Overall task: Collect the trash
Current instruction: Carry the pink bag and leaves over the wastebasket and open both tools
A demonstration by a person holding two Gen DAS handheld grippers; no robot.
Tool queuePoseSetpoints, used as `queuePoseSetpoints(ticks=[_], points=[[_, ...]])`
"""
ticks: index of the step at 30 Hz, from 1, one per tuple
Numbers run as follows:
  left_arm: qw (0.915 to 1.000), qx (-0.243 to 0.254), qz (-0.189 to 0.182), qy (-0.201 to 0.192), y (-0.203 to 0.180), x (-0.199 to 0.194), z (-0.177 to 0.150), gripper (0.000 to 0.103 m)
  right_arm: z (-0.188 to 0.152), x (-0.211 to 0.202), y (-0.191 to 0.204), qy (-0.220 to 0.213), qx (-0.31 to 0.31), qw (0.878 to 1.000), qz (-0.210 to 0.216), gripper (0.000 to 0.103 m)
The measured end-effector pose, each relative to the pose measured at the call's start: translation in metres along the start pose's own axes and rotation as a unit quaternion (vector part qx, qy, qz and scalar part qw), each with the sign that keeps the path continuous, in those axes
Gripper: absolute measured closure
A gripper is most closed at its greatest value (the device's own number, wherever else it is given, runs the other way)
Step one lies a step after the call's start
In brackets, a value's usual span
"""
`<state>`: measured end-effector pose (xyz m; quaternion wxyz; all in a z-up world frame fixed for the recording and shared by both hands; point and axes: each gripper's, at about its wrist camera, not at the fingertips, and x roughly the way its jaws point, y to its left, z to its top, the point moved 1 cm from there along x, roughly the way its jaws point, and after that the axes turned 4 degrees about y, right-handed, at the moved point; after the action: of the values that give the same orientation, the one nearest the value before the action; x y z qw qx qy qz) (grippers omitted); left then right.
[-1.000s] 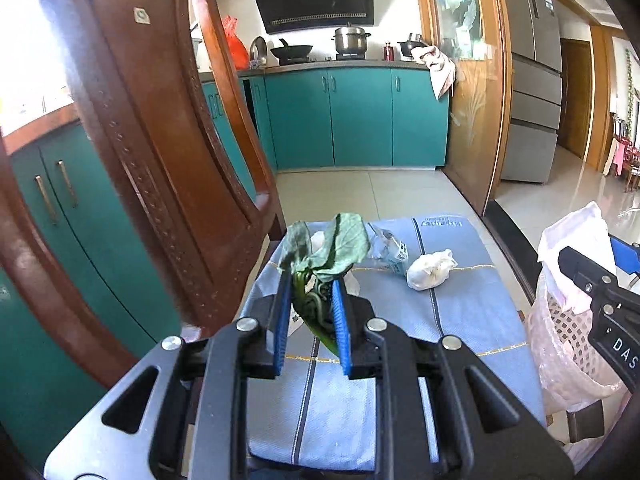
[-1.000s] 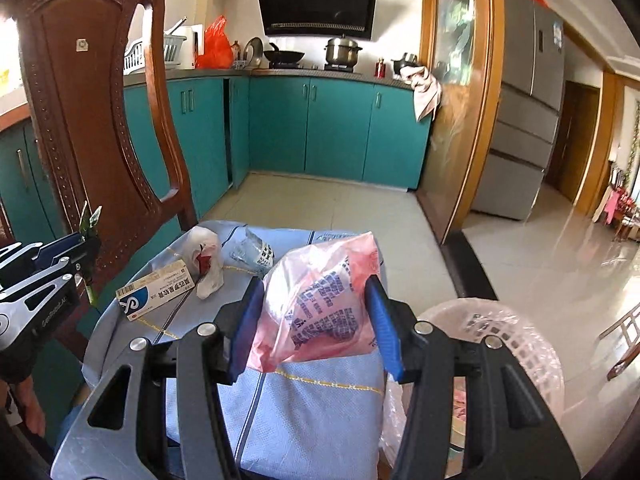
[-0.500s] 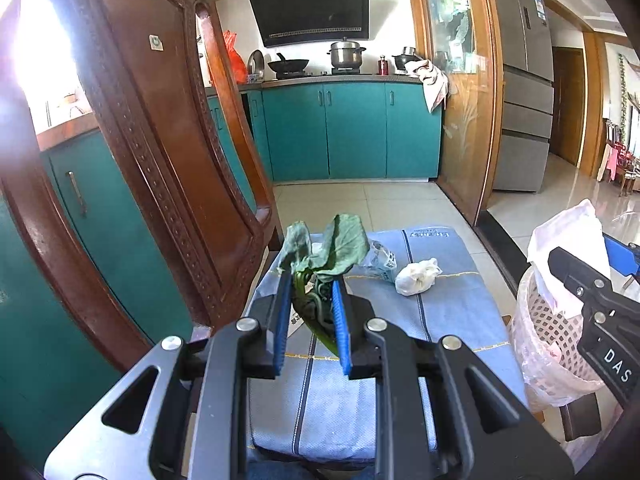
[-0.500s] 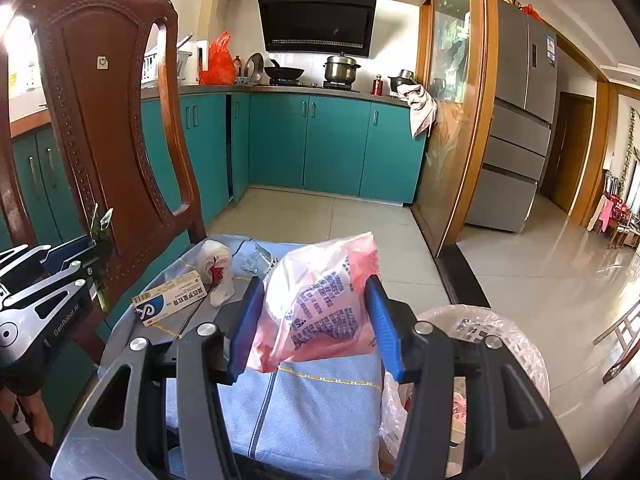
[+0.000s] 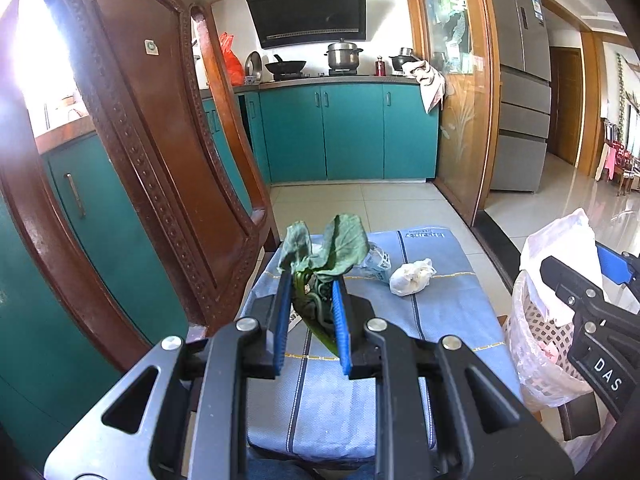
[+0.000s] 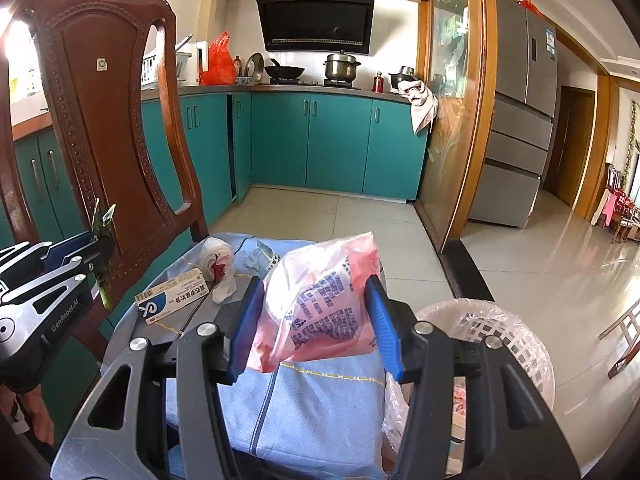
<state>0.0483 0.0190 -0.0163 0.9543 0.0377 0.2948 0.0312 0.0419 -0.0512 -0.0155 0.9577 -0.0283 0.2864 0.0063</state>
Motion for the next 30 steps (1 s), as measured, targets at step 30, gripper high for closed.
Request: queuePoseSetpoints(ticks=[30], points=[[0.9233, 0.143, -0.329, 0.138, -0.244, 0.073, -0.013, 0.079, -0.085, 0.004, -0.213, 0.065, 0.159, 0.974, -0.145, 0.051]])
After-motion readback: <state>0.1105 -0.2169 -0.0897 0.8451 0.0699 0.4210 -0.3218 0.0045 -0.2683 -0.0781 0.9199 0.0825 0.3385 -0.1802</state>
